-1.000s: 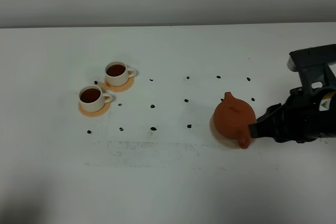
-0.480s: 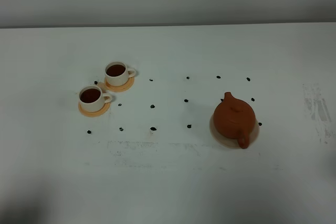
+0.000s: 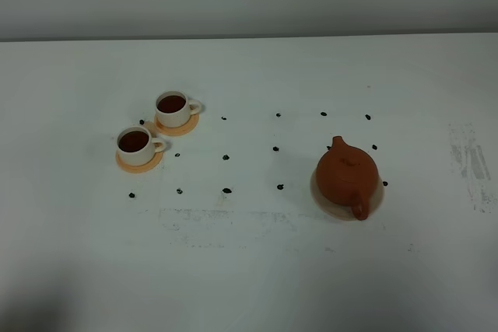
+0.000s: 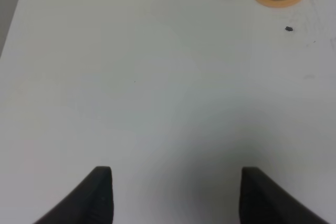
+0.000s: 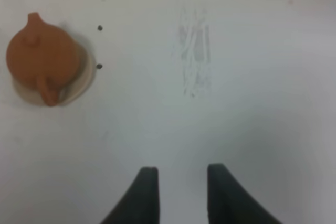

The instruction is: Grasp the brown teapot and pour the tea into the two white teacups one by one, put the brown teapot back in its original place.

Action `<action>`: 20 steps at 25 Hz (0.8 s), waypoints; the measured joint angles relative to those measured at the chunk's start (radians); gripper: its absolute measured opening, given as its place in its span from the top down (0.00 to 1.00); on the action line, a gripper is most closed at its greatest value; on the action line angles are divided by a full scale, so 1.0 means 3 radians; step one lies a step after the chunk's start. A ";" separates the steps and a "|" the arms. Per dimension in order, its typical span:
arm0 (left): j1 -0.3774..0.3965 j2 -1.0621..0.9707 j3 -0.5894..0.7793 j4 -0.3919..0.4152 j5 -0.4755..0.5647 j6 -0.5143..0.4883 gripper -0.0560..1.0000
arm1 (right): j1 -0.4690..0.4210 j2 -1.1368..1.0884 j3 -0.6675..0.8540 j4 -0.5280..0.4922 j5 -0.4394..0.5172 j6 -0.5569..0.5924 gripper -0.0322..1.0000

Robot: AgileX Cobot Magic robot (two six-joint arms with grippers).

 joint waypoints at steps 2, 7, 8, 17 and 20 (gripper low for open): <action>0.0000 0.0000 0.0000 0.0000 0.0000 0.0000 0.47 | 0.0000 -0.0092 0.0000 -0.0004 0.0007 0.0000 0.76; 0.0000 0.0000 0.0000 0.0000 0.0000 0.0000 0.47 | 0.0031 -0.0247 0.0004 0.0004 0.0008 0.0002 0.76; 0.0000 0.0000 0.0000 0.0000 0.0000 0.0000 0.47 | 0.0044 -0.0279 0.0024 0.0006 0.0000 0.0002 0.76; 0.0000 0.0000 0.0000 0.0000 0.0000 0.0000 0.47 | 0.0151 -0.0753 0.0532 0.0022 -0.0381 0.0007 0.76; 0.0000 0.0000 0.0000 0.0000 0.0000 0.0000 0.47 | 0.0151 -0.0868 0.0537 0.0022 -0.0432 0.0007 0.76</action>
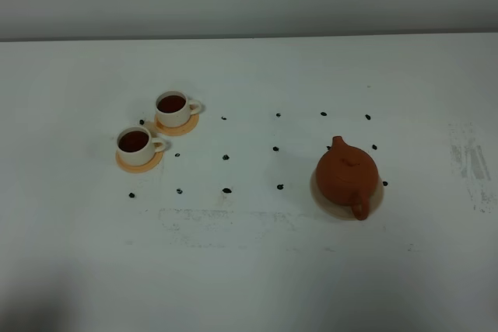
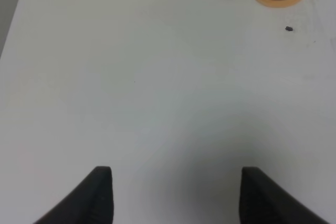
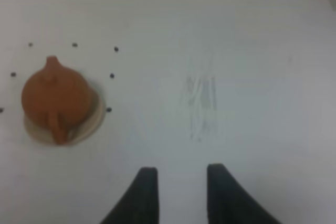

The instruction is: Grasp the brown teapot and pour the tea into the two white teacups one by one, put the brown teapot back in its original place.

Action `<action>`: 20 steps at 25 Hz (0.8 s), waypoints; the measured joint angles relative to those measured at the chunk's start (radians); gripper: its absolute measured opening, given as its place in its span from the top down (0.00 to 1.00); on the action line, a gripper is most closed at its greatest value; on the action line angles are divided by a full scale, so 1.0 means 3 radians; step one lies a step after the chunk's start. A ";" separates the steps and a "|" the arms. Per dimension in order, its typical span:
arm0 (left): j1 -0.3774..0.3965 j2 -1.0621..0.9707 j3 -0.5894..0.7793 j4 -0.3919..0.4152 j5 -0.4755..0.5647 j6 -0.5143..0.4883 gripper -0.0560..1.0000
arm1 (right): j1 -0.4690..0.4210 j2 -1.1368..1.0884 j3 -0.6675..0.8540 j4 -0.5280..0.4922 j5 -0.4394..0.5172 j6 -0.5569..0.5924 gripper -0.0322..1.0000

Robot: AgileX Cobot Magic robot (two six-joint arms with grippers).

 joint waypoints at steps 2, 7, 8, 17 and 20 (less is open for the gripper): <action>0.0000 0.0000 0.0000 0.0000 0.0000 0.0000 0.47 | 0.0000 -0.0083 0.0000 0.0000 -0.0004 0.0004 0.76; 0.0000 0.0000 0.0000 0.0000 0.0000 0.0000 0.47 | 0.0000 -0.0294 0.0000 0.0000 -0.0008 0.0004 0.76; 0.0000 0.0000 0.0000 0.0000 0.0000 0.0000 0.47 | 0.0000 -0.0337 0.0000 0.0000 0.0004 0.0004 0.76; 0.0000 0.0000 0.0000 0.0000 0.0000 0.0000 0.47 | 0.0000 -0.0388 0.0078 -0.0025 0.0337 0.0004 0.76; 0.0000 0.0000 0.0000 0.0000 0.0000 0.0000 0.47 | 0.0000 -0.0388 0.0082 -0.0027 0.0339 0.0004 0.76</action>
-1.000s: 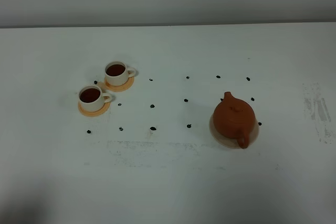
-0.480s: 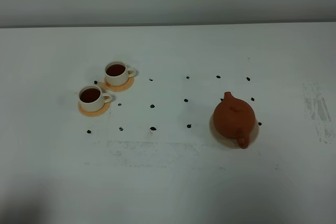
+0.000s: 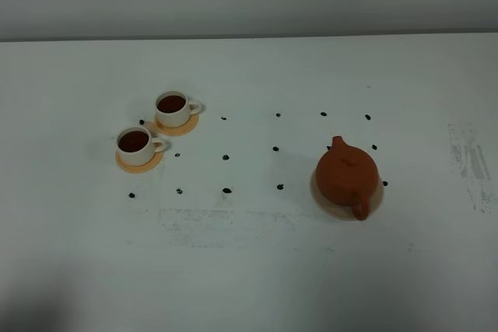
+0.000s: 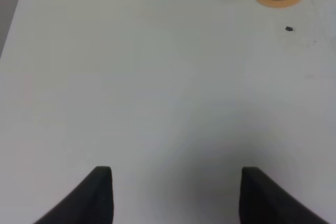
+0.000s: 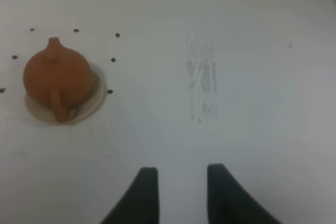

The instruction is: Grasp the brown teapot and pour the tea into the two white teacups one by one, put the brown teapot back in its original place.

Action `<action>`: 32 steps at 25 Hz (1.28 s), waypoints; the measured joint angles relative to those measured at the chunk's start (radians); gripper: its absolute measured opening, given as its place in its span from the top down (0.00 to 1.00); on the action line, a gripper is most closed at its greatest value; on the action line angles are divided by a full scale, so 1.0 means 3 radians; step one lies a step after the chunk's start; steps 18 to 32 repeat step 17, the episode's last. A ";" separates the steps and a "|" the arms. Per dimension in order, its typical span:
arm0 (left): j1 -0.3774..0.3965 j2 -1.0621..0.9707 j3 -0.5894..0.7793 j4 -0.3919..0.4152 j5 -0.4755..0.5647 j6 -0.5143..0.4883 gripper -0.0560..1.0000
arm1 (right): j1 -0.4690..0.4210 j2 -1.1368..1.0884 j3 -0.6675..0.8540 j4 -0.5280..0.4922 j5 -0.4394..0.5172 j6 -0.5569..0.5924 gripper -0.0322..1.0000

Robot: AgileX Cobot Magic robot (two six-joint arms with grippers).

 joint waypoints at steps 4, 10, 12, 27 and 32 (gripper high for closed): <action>0.0000 0.0000 0.0000 0.0000 0.0000 0.0000 0.47 | 0.0000 0.0000 0.0000 0.0000 0.0000 0.0000 0.76; 0.0000 0.0000 0.0000 0.0000 0.0000 0.0000 0.47 | 0.0000 0.0000 0.0000 0.0000 0.0000 0.0000 0.76; 0.0000 0.0000 0.0000 0.0000 0.0000 0.0000 0.47 | 0.0000 0.0000 0.0000 0.0000 0.0000 0.0000 0.76; 0.0000 0.0000 0.0000 0.0000 0.0000 0.0003 0.47 | 0.0000 0.0000 0.0000 0.0000 0.0000 0.0000 0.76; 0.0000 0.0000 0.0000 0.0000 0.0000 0.0003 0.47 | 0.0000 0.0000 0.0000 0.0000 0.0000 0.0000 0.76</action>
